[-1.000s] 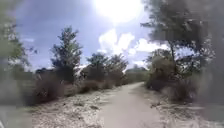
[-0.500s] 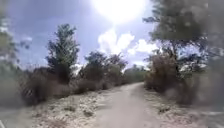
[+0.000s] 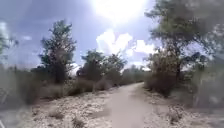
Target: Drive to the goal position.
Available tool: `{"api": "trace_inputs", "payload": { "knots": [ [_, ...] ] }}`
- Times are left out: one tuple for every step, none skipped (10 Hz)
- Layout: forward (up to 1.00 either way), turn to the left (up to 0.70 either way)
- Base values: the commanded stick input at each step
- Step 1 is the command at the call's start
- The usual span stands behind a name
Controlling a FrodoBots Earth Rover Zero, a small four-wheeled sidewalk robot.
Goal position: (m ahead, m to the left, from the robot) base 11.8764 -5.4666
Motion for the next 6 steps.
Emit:
{"api": "trace_inputs", "payload": {
  "knots": [
    [0.70, 0.00],
    [0.70, 0.00],
    [0.70, 0.00],
    [0.70, 0.00],
    [0.70, 0.00],
    [0.70, 0.00]
  ]
}}
